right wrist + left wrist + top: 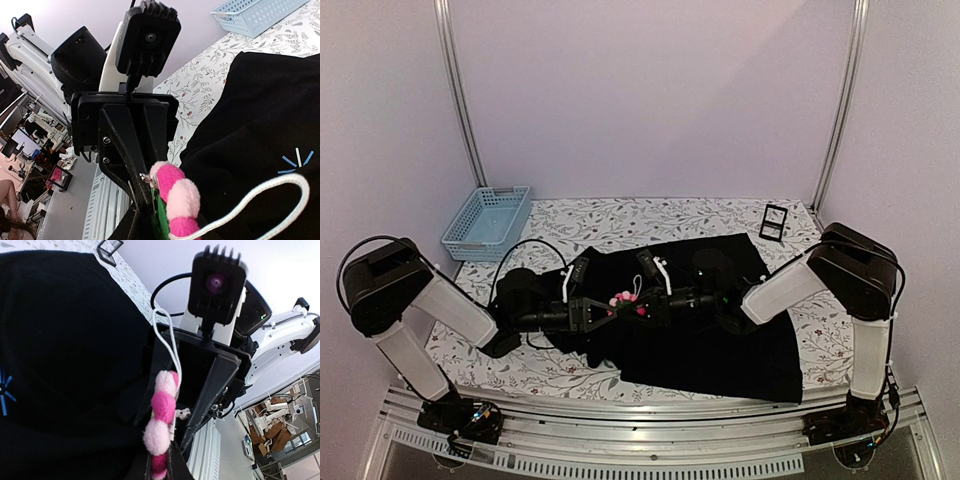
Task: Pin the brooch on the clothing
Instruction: Pin the flattened clothing at the center of the board.
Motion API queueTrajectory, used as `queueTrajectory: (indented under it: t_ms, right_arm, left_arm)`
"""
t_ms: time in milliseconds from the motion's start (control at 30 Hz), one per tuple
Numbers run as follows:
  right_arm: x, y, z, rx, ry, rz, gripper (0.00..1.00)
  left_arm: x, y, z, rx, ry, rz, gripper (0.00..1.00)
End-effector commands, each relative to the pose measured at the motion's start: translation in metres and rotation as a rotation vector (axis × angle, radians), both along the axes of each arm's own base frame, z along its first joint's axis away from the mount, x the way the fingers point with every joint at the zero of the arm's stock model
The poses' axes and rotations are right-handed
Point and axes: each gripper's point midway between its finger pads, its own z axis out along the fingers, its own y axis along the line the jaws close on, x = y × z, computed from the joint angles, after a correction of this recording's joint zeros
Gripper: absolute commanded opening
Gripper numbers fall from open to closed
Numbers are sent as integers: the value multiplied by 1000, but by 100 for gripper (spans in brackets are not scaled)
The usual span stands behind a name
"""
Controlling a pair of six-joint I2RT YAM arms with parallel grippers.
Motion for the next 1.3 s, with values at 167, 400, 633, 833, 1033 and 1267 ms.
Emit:
queueTrajectory:
  t_ms: [167,400,633,833,1033,1267]
  right_arm:
    - [20,-1,-8,36,114,-43,21]
    - [30,-2,-19,-1,151,-72,19]
    - [28,-3,-30,-50,162,-62,20]
    - [30,-6,-39,-103,164,-75,24]
    - [32,-6,-38,-114,158,-89,21]
    - [38,-12,-46,-150,185,-126,9]
  left_arm:
    - [2,-5,-10,-10,2,2,0]
    - [2,-6,-9,-12,-9,-7,0]
    - [0,-8,-10,-10,-13,-15,0]
    - [-1,-10,-8,-14,-25,-25,0]
    - [-6,-16,-2,-22,-49,-64,0]
    - [-14,-23,3,-27,-93,-112,0]
